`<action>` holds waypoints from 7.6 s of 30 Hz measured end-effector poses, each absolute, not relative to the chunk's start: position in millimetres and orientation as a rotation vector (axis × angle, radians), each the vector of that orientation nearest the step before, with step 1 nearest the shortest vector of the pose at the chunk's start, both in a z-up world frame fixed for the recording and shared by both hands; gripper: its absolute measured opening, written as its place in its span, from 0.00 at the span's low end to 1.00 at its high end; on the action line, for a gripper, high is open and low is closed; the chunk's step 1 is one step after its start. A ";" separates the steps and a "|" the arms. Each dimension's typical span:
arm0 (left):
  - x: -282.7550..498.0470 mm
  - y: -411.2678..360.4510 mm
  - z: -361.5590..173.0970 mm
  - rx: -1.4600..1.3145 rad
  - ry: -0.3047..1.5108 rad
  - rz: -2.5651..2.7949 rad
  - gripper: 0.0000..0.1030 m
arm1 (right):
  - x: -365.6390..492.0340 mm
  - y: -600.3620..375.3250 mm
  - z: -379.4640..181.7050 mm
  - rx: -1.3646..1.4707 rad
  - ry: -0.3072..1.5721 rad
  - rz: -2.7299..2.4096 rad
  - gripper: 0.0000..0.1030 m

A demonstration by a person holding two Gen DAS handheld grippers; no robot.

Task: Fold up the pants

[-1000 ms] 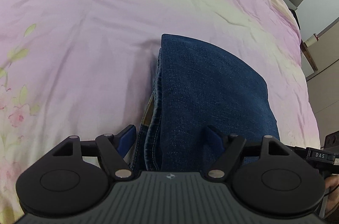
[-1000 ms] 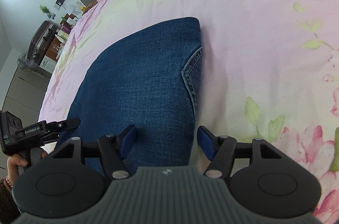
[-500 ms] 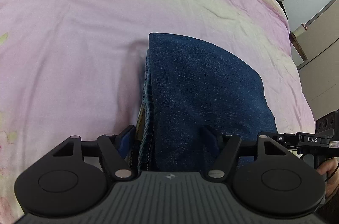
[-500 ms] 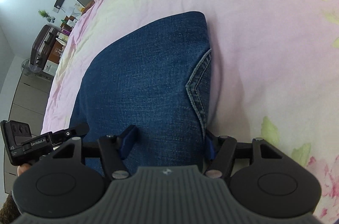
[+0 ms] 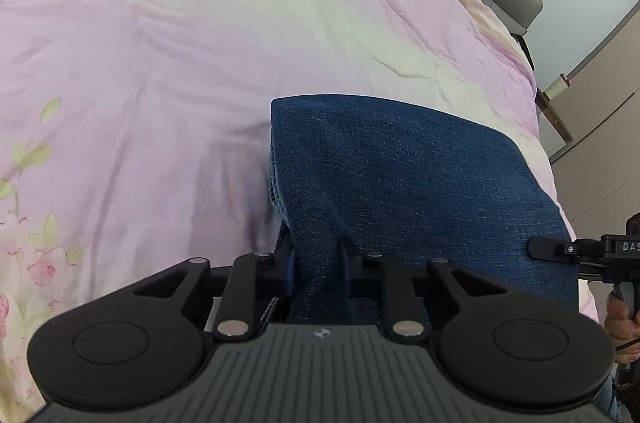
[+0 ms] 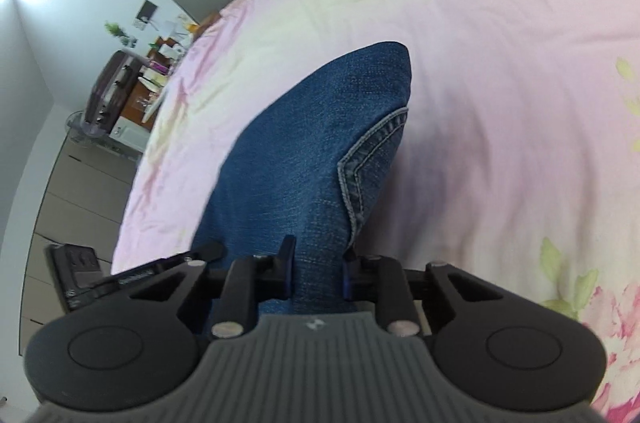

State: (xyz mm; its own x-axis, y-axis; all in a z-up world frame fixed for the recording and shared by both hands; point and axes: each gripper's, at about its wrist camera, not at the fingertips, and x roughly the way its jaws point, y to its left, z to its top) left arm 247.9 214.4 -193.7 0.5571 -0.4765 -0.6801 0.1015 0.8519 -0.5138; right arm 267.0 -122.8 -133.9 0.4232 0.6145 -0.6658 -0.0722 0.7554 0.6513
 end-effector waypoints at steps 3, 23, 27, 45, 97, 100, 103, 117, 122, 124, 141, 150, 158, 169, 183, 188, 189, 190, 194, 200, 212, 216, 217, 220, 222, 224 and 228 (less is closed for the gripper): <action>239.1 226.0 -186.2 -0.513 0.888 -0.343 0.20 | 268.2 -108.5 -103.8 0.559 1.046 0.495 0.15; 188.0 414.7 -85.6 -0.714 0.621 -0.086 0.18 | 328.2 117.1 49.5 0.347 1.047 0.796 0.15; 189.2 461.2 -42.9 -0.654 0.584 0.002 0.18 | 345.2 182.4 68.3 0.337 1.041 0.871 0.14; 334.8 395.3 -140.5 -0.378 0.846 -0.066 0.18 | 449.0 157.6 -86.2 0.525 1.218 0.667 0.14; 208.6 267.2 -110.6 0.220 0.781 0.085 0.35 | 263.1 120.0 -105.9 -0.253 0.827 0.538 0.32; 169.4 239.9 -69.1 0.282 0.696 0.137 0.50 | 240.3 97.2 -61.4 -0.207 0.753 0.528 0.46; 127.2 210.2 -27.2 0.314 0.600 0.182 0.65 | 204.6 74.2 -14.4 -0.169 0.645 0.520 0.65; -13.1 122.9 41.9 0.160 0.297 0.237 1.00 | 6.5 -7.9 83.2 -0.090 0.251 0.338 0.95; -32.6 97.3 27.4 0.159 0.300 0.256 1.00 | -41.8 -29.1 68.8 -0.060 0.247 0.275 0.95; -36.6 91.4 18.9 0.160 0.333 0.245 1.00 | -55.4 -35.4 60.0 -0.060 0.246 0.244 0.95; -56.0 72.6 -7.0 0.088 0.406 0.206 1.00 | -98.5 -59.8 27.6 -0.037 0.245 0.177 0.95; -58.5 71.3 -10.3 0.088 0.409 0.208 1.00 | -98.1 -60.5 31.1 -0.044 0.239 0.188 0.95; -59.0 70.6 -10.5 0.085 0.411 0.208 1.00 | -96.7 -62.2 30.1 -0.045 0.252 0.197 0.95; -59.6 69.8 -10.8 0.087 0.410 0.211 1.00 | -94.4 -64.1 32.0 -0.043 0.257 0.199 0.95; -62.1 72.2 -12.1 0.087 0.406 0.208 1.00 | -97.3 -60.3 28.4 -0.039 0.256 0.190 0.95; -62.5 70.7 -12.4 0.088 0.404 0.203 1.00 | -99.2 -59.0 27.2 -0.038 0.256 0.186 0.95; -62.8 70.2 -12.5 0.087 0.404 0.202 1.00 | -99.1 -59.2 27.3 -0.037 0.256 0.187 0.95; -62.6 70.0 -12.4 0.086 0.406 0.201 1.00 | -99.2 -59.1 27.2 -0.037 0.256 0.186 0.95; -62.1 70.2 -11.3 0.083 0.405 0.195 1.00 | -99.4 -59.4 27.3 -0.037 0.256 0.185 0.95; -62.4 69.7 -11.1 0.084 0.405 0.195 1.00 | -100.9 -56.6 28.0 -0.033 0.261 0.179 0.95; -62.7 70.8 -11.1 0.083 0.404 0.194 1.00 | -101.4 -55.3 29.2 -0.029 0.268 0.174 0.95; -62.7 72.0 -9.5 0.082 0.403 0.192 1.00 | -102.1 -54.3 29.7 -0.029 0.266 0.174 0.95; -62.9 71.4 -9.4 0.082 0.404 0.191 1.00 | -102.2 -54.1 29.7 -0.029 0.266 0.174 0.95; -62.7 71.0 -9.2 0.082 0.401 0.193 1.00 | -102.3 -54.1 29.5 -0.028 0.267 0.174 0.95; -62.5 71.3 -9.4 0.082 0.402 0.194 1.00 | -102.9 -53.4 29.4 -0.028 0.269 0.172 0.95; -62.6 70.7 -9.5 0.082 0.403 0.193 1.00 | -103.4 -53.3 29.5 -0.027 0.271 0.171 0.95; -61.6 71.1 -7.7 0.083 0.403 0.193 1.00 | -103.4 -53.3 29.4 -0.025 0.273 0.169 0.95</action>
